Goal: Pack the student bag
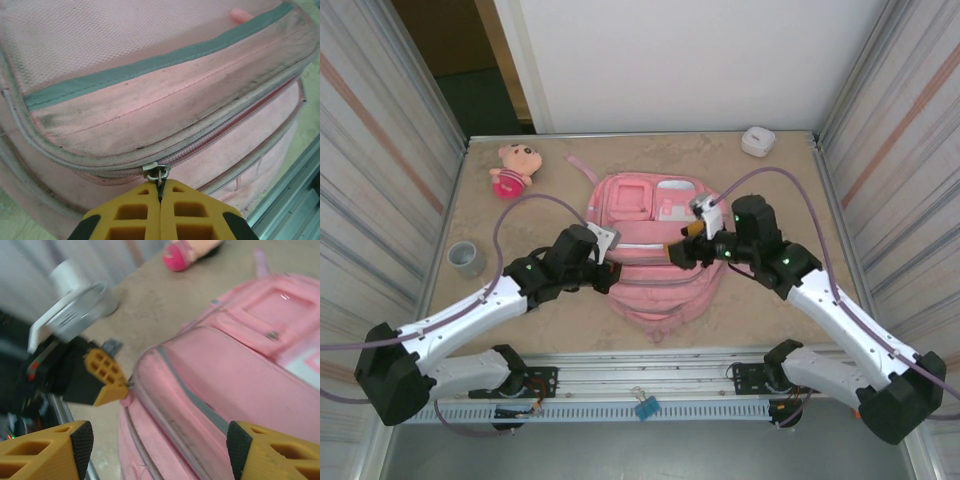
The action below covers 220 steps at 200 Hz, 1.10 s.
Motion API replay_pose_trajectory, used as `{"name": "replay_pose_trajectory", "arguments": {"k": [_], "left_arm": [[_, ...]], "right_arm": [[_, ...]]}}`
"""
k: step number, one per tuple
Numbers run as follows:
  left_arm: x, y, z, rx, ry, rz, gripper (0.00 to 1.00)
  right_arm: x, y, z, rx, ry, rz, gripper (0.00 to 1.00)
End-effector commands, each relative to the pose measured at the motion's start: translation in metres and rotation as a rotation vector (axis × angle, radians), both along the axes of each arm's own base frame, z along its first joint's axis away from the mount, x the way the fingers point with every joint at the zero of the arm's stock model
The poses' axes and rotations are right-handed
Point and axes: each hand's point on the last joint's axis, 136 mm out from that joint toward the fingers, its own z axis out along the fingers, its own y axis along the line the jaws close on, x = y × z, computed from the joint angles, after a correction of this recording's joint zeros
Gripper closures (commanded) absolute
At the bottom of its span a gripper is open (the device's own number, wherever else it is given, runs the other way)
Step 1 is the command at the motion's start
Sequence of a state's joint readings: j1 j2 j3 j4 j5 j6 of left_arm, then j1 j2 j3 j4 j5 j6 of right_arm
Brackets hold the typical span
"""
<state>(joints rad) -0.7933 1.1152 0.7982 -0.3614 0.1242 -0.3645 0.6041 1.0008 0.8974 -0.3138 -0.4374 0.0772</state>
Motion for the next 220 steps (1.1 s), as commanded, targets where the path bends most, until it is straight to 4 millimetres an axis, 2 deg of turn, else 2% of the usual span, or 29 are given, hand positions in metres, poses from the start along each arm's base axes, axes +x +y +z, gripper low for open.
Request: {"name": "replay_pose_trajectory", "arguments": {"k": [1, 57, 77, 108, 127, 133, 157, 167, 191, 220], "left_arm": [[-0.005, -0.013, 0.009, -0.061, -0.002, -0.084, 1.0], [-0.008, -0.013, 0.013, -0.09, -0.01, -0.099, 1.0], [-0.01, -0.015, 0.015, -0.102, -0.011, -0.115, 1.0], [-0.011, -0.016, 0.013, -0.102, -0.008, -0.123, 1.0], [-0.008, -0.013, 0.01, -0.087, -0.01, -0.103, 1.0], [-0.006, -0.011, 0.009, -0.081, -0.01, -0.095, 1.0], [0.003, 0.005, -0.002, -0.036, 0.007, -0.027, 1.0], [0.007, 0.015, -0.008, -0.007, 0.013, 0.01, 1.0], [0.019, 0.039, -0.019, 0.068, 0.013, 0.092, 1.0], [0.032, 0.053, -0.029, 0.125, -0.001, 0.125, 1.0]], "right_arm": [[0.005, 0.006, -0.017, -0.184, -0.229, 0.133, 0.28], [0.001, 0.042, -0.048, -0.261, -0.273, 0.386, 0.28], [0.006, 0.053, -0.059, -0.282, -0.275, 0.426, 0.29], [0.022, 0.064, -0.084, -0.365, -0.269, 0.453, 0.37], [0.026, 0.065, -0.093, -0.397, -0.263, 0.47, 0.44], [0.025, 0.065, -0.093, -0.402, -0.264, 0.476, 0.48], [0.021, 0.062, -0.085, -0.416, -0.289, 0.504, 0.81], [0.016, 0.06, -0.08, -0.417, -0.308, 0.524, 0.9], [0.001, 0.055, -0.069, -0.397, -0.359, 0.605, 1.0], [-0.007, 0.05, -0.054, -0.343, -0.37, 0.653, 1.0]]}}
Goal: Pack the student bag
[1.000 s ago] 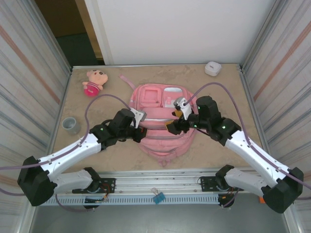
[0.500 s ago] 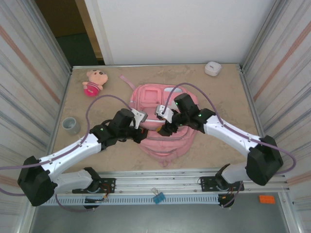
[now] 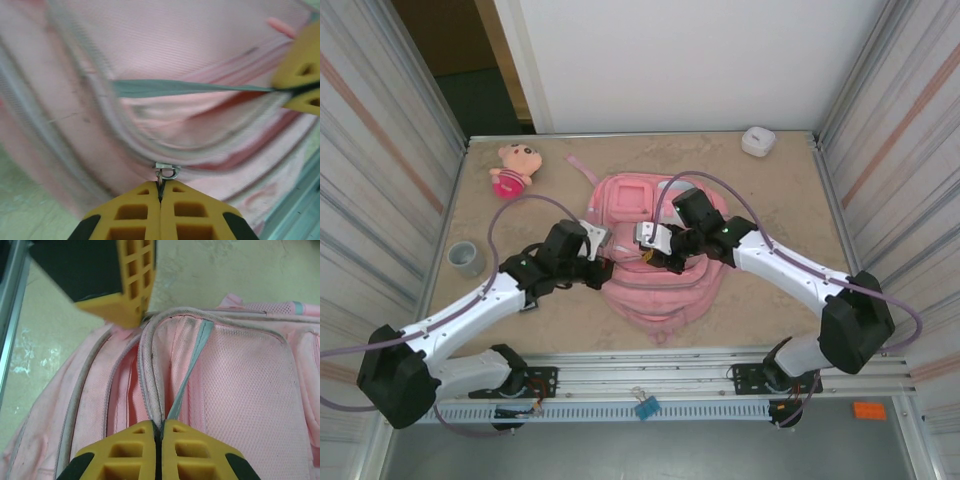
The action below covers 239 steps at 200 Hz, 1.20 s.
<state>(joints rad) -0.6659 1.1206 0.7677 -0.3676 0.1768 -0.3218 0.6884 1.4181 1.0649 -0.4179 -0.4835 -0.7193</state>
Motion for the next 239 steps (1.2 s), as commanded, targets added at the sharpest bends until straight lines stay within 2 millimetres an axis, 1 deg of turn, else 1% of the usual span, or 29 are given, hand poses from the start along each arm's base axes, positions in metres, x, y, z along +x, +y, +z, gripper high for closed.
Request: {"name": "replay_pose_trajectory", "arguments": {"k": [1, 20, 39, 43, 54, 60, 71, 84, 108, 130, 155, 170, 182, 201, 215, 223, 239], "left_arm": [[0.014, 0.026, -0.015, 0.11, -0.028, 0.064, 1.0], [0.017, 0.026, -0.018, 0.137, -0.032, 0.049, 1.0], [0.021, 0.02, -0.014, 0.117, -0.051, 0.033, 1.0], [0.021, 0.019, -0.013, 0.107, -0.054, 0.028, 1.0], [0.021, 0.012, -0.008, 0.068, -0.065, 0.006, 1.0], [0.02, 0.008, -0.005, 0.046, -0.069, -0.004, 1.0], [0.02, 0.005, 0.0, 0.02, -0.077, -0.009, 1.0], [0.02, 0.004, 0.002, 0.008, -0.083, -0.009, 1.0], [0.018, 0.003, 0.006, -0.004, -0.091, -0.02, 1.0], [0.016, 0.002, 0.01, -0.013, -0.099, -0.034, 1.0], [0.017, 0.002, 0.011, -0.012, -0.11, -0.037, 1.0], [0.018, 0.004, 0.009, 0.004, -0.108, -0.031, 1.0], [0.02, 0.006, 0.007, 0.02, -0.109, -0.023, 1.0], [0.025, 0.014, 0.0, 0.067, -0.108, 0.013, 1.0], [0.031, 0.018, -0.004, 0.089, -0.103, 0.04, 1.0], [0.034, 0.018, -0.004, 0.088, -0.1, 0.046, 1.0], [0.034, 0.01, -0.002, 0.06, -0.098, 0.019, 1.0]], "right_arm": [[-0.02, -0.006, 0.031, 0.057, -0.001, 0.106, 1.0], [-0.016, -0.011, 0.035, 0.067, 0.013, 0.098, 1.0], [-0.011, -0.015, 0.035, 0.058, 0.003, 0.078, 0.99], [-0.01, -0.015, 0.034, 0.054, 0.0, 0.071, 0.92], [-0.01, -0.015, 0.031, 0.039, -0.007, 0.064, 0.67], [-0.011, -0.014, 0.03, 0.031, -0.012, 0.066, 0.58], [-0.011, -0.01, 0.024, 0.018, -0.026, 0.056, 0.5], [-0.009, -0.006, 0.016, 0.006, -0.044, 0.043, 0.46], [-0.004, 0.002, 0.007, 0.01, -0.039, 0.025, 0.41], [0.005, 0.007, -0.003, 0.002, -0.033, -0.003, 0.39], [0.015, 0.008, -0.013, -0.033, -0.041, -0.01, 0.48], [0.019, 0.008, -0.016, -0.054, -0.045, -0.014, 0.49], [0.015, 0.009, -0.012, -0.053, -0.037, 0.005, 0.47], [0.006, 0.011, -0.005, -0.027, -0.01, 0.034, 0.46], [-0.002, 0.011, -0.005, -0.017, 0.015, 0.053, 0.45], [-0.006, 0.011, -0.006, -0.019, 0.025, 0.058, 0.43], [-0.006, 0.011, -0.012, -0.044, 0.037, 0.029, 0.39]]}}
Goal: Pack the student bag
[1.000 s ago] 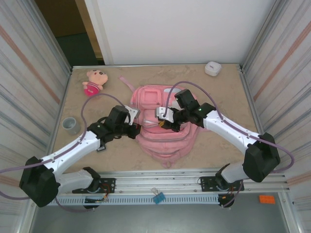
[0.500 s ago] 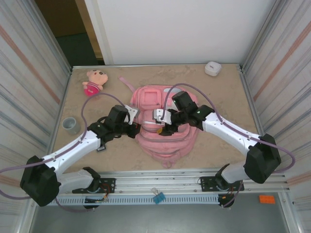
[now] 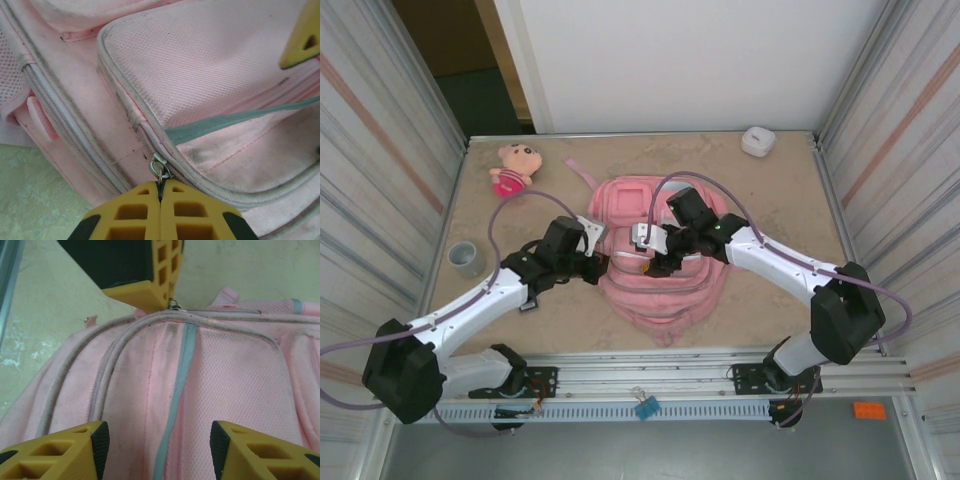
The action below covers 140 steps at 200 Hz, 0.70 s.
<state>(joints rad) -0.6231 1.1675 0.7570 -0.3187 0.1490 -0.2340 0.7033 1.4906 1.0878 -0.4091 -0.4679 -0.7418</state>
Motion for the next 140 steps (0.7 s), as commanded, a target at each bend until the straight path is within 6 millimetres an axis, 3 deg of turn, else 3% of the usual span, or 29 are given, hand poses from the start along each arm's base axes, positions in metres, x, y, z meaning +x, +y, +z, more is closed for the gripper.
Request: {"name": "replay_pose_trajectory", "arguments": {"k": [1, 22, 57, 72, 109, 122, 140], "left_arm": [[0.015, 0.0, 0.01, -0.002, -0.046, 0.018, 1.0], [0.013, -0.008, 0.015, -0.055, -0.053, -0.012, 1.0], [0.009, -0.01, 0.02, -0.08, -0.064, -0.024, 1.0], [0.008, -0.008, 0.02, -0.07, -0.065, -0.026, 1.0], [0.014, 0.004, 0.013, -0.009, -0.078, 0.023, 1.0], [0.019, 0.009, 0.009, 0.02, -0.078, 0.046, 1.0], [0.027, 0.014, 0.002, 0.04, -0.073, 0.076, 1.0]], "right_arm": [[-0.011, 0.002, 0.004, -0.009, 0.03, 0.006, 0.39], [-0.007, 0.002, -0.007, -0.055, 0.02, -0.028, 0.32], [0.01, 0.007, -0.01, -0.044, -0.014, -0.085, 0.34], [0.02, 0.006, -0.01, -0.067, -0.04, -0.123, 0.46], [0.02, 0.004, 0.009, -0.061, -0.111, -0.125, 0.93], [0.013, 0.003, 0.018, -0.034, -0.13, -0.091, 1.0], [0.001, 0.003, 0.026, -0.001, -0.14, -0.04, 1.0]]}}
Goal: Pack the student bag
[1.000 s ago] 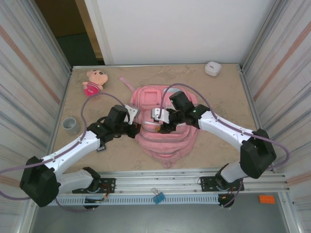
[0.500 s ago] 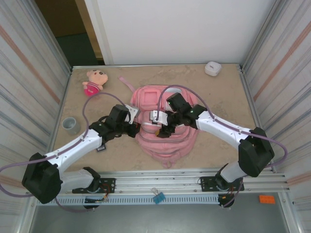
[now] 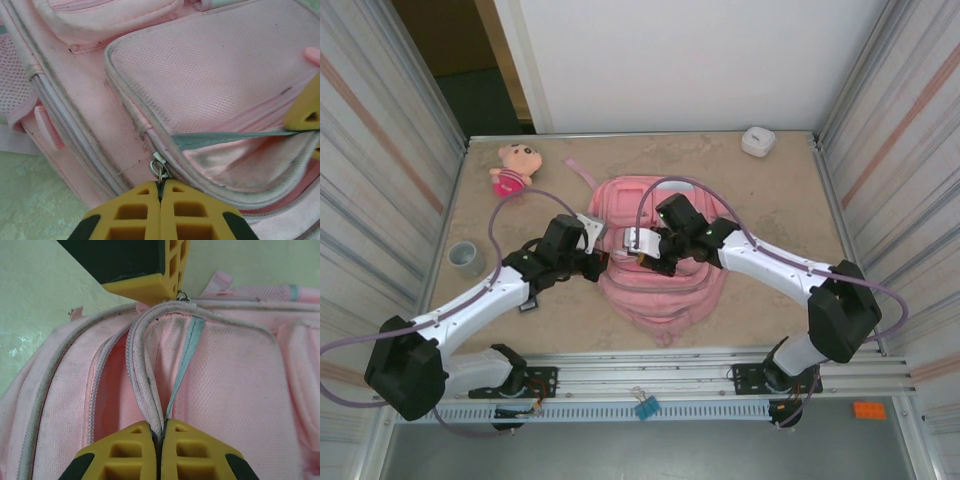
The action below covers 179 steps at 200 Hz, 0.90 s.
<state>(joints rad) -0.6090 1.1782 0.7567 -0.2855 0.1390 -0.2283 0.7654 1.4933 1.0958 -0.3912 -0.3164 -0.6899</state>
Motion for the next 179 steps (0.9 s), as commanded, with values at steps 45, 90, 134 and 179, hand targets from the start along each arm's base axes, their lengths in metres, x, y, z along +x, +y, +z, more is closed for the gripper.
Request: {"name": "replay_pose_trajectory", "arguments": {"k": [45, 90, 134, 179], "left_arm": [[0.043, 0.021, -0.004, 0.058, -0.061, 0.139, 0.88], [0.026, 0.037, 0.015, 0.012, 0.03, 0.271, 0.43], [-0.014, 0.106, -0.005, -0.022, 0.255, 0.611, 0.15], [-0.048, 0.164, -0.052, -0.092, 0.381, 0.908, 0.13]], "right_arm": [[-0.019, -0.001, 0.044, 0.113, -0.077, 0.09, 1.0], [-0.003, -0.005, 0.036, 0.116, -0.035, 0.01, 1.0], [-0.002, -0.003, 0.042, 0.153, 0.002, -0.022, 0.62], [-0.012, -0.003, 0.057, 0.212, 0.051, -0.046, 0.47]]}}
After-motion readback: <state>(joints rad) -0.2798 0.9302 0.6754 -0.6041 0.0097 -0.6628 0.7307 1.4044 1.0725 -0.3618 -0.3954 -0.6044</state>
